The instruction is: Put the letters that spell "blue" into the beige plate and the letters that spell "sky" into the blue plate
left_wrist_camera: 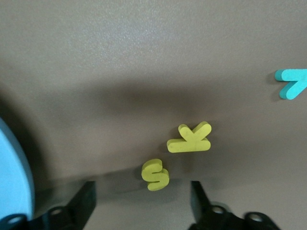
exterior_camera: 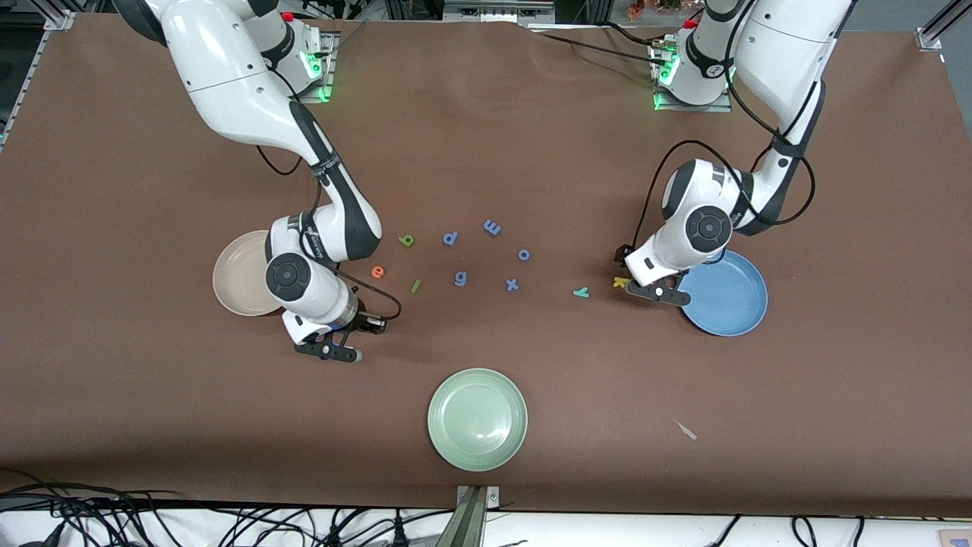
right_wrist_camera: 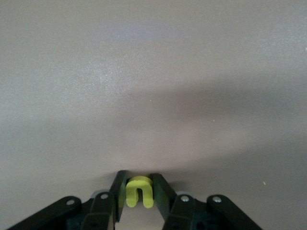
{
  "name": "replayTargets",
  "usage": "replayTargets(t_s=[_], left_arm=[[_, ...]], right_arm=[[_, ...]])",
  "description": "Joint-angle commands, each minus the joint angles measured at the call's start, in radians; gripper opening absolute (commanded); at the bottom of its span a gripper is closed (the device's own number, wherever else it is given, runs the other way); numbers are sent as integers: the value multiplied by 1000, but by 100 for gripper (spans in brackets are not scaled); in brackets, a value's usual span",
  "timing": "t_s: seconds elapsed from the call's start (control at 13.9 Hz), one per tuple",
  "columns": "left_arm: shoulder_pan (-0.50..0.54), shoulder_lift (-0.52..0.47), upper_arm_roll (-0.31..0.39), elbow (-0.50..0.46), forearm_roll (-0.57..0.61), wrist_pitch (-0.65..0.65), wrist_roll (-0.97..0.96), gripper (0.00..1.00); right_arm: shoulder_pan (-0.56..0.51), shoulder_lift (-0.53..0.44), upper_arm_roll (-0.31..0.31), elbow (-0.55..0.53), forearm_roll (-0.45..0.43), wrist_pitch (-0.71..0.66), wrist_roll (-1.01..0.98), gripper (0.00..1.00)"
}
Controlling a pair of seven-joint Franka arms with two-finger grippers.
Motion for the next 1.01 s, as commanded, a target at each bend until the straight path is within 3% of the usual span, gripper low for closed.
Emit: replayTargets(t_s=[0.0, 0.22, 0.43, 0.65, 0.79, 0.94], left_arm=[[-14, -37, 10, -26, -19, 10, -5, 62], [-24, -29, 10, -25, -13, 44, -6, 59], [-27, -24, 10, -23, -19, 46, -6, 59], [-27, -23, 10, -23, -14, 61, -5, 58], [-27, -18, 10, -23, -10, 64, -5, 48], [-27, -11, 10, -22, -10, 67, -5, 41]], right_arm=[[1, 26, -7, 90, 4, -137, -2, 13], [-26, -25, -22, 147, -5, -314, -95, 13], [-33, -115, -94, 42, -3, -383, -244, 13], [-31, -221, -166, -137, -3, -321, -405, 14], [-31, -296, -188, -321, -3, -172, -482, 15], [-31, -342, -195, -408, -3, -132, -508, 17]])
